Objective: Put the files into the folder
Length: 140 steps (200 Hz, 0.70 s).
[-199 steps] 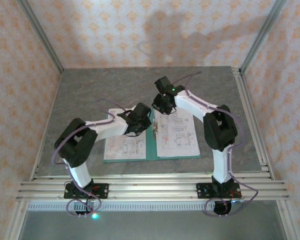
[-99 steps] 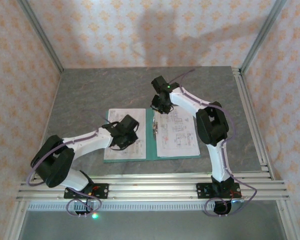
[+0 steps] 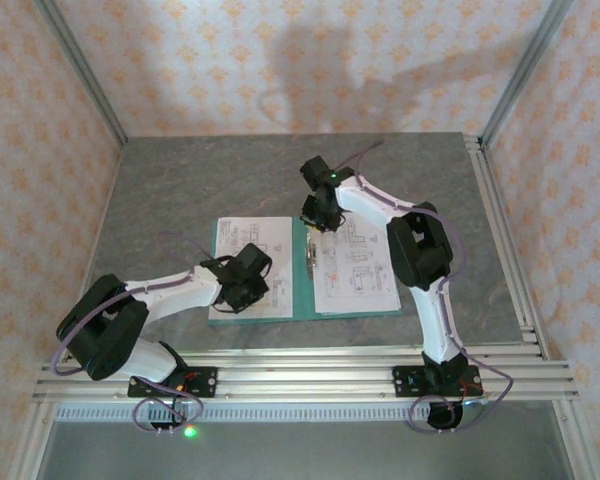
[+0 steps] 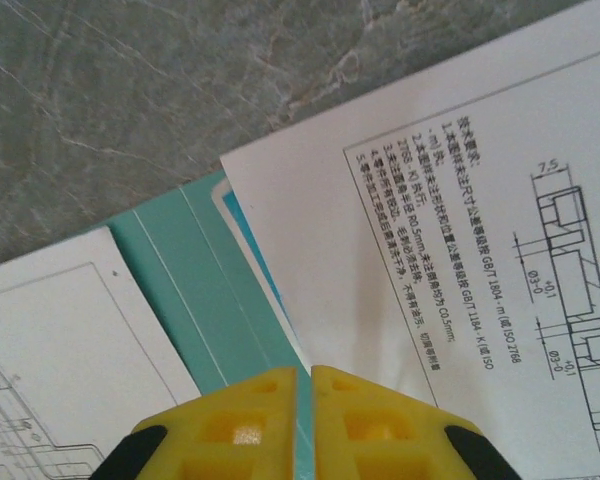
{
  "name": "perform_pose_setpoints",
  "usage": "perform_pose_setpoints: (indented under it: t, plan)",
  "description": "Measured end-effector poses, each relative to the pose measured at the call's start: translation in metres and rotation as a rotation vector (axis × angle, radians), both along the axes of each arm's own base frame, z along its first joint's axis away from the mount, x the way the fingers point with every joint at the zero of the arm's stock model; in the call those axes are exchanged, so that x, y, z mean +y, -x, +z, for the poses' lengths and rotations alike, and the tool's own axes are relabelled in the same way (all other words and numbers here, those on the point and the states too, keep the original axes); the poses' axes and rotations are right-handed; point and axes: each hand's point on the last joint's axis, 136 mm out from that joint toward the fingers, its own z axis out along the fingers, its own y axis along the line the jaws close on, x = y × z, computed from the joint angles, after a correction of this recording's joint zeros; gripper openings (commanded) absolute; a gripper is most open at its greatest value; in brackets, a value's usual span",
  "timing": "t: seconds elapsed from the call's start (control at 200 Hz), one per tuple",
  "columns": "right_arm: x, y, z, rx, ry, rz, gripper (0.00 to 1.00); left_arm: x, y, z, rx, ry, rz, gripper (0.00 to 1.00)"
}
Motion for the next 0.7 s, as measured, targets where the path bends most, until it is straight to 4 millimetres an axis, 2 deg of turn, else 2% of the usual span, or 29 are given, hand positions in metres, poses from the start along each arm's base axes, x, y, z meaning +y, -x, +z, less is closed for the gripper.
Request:
perform_pose_setpoints:
  t: [0.425,0.701]
  plan:
    - [0.011,0.01,0.0,0.015,-0.01,0.059,0.11,-0.001,-0.001,0.0,-0.046,0.033,0.062,0.0]
    - [0.019,0.023,0.019,-0.017,-0.047,0.098,0.1,-0.002,0.0,0.0,-0.072,0.043,0.095,0.0]
